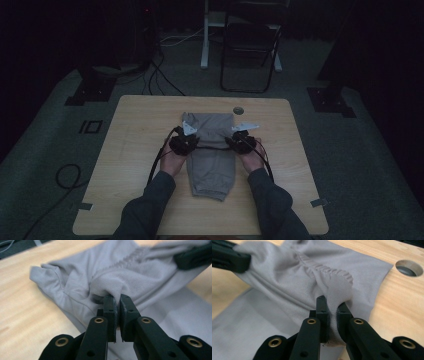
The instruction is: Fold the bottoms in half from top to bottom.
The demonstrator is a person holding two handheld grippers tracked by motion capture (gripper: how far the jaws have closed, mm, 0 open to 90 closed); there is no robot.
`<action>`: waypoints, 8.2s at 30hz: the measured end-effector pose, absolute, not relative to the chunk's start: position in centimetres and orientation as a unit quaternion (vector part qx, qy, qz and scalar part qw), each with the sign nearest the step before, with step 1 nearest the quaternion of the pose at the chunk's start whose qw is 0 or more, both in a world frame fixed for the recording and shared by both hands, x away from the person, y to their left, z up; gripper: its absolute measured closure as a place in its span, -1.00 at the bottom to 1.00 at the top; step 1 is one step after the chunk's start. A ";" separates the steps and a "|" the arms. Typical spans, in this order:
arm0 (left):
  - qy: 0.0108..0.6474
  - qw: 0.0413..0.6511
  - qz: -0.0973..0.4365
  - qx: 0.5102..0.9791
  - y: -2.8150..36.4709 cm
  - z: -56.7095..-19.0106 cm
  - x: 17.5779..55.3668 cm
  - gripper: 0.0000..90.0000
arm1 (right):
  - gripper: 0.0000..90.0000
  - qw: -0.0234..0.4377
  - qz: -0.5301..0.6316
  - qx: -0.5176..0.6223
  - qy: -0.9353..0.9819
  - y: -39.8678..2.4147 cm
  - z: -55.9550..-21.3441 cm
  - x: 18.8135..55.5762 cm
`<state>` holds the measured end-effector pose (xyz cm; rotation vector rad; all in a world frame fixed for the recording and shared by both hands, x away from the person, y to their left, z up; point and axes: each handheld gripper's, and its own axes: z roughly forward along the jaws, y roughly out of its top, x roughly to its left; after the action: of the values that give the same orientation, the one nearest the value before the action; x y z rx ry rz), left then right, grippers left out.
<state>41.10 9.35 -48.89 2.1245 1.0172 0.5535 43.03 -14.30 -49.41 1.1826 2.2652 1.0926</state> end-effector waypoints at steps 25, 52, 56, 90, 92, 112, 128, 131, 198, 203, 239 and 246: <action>0.440 0.335 0.200 0.808 10.4 -49.6 45.1 0.39 | 0.59 0.176 0.350 0.472 0.790 -15.4 -50.3 46.7; 0.425 0.332 0.194 0.819 10.3 -50.5 43.2 0.37 | 0.40 0.130 0.384 0.480 0.778 -16.3 -50.2 46.4; 0.428 0.336 0.196 0.816 10.3 -50.1 43.6 0.38 | 0.28 0.122 0.403 0.478 0.771 -16.2 -49.5 46.7; 0.434 0.329 0.194 0.816 10.0 -50.3 44.1 0.38 | 0.70 0.108 0.417 0.380 0.818 -14.4 -49.1 44.4; 0.442 0.329 0.197 0.811 10.0 -50.0 44.7 0.38 | 0.70 0.113 0.428 0.355 0.824 -14.5 -48.9 43.2; 0.403 0.305 0.169 0.846 6.7 -51.7 44.7 0.32 | 0.43 0.077 0.438 0.301 0.844 -15.4 -49.7 40.0; 0.380 0.335 0.161 0.847 8.7 -51.3 40.3 0.26 | 0.41 0.122 0.368 0.409 0.826 -15.5 -51.2 42.1; 0.373 0.339 0.163 0.848 9.1 -51.1 39.4 0.24 | 0.47 0.109 0.362 0.413 0.829 -15.7 -51.5 41.7; 0.463 0.343 0.179 0.797 12.2 -53.6 39.1 0.69 | 0.28 0.166 0.339 0.416 0.827 -13.9 -53.7 40.5; 0.447 0.332 0.202 0.806 12.7 -53.1 39.0 0.38 | 0.37 0.170 0.340 0.411 0.828 -14.3 -53.3 40.4; 0.534 0.323 0.189 0.758 12.5 -51.7 49.9 0.87 | 0.94 0.176 0.319 0.529 0.766 -13.2 -52.8 53.3; 0.500 0.370 0.208 0.755 12.8 -48.7 48.1 0.87 | 0.95 0.180 0.391 0.503 0.749 -14.9 -49.7 51.3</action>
<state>48.07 12.84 -48.70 1.9358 1.2831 0.5346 51.28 -14.93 -49.74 1.4221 2.1169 1.1040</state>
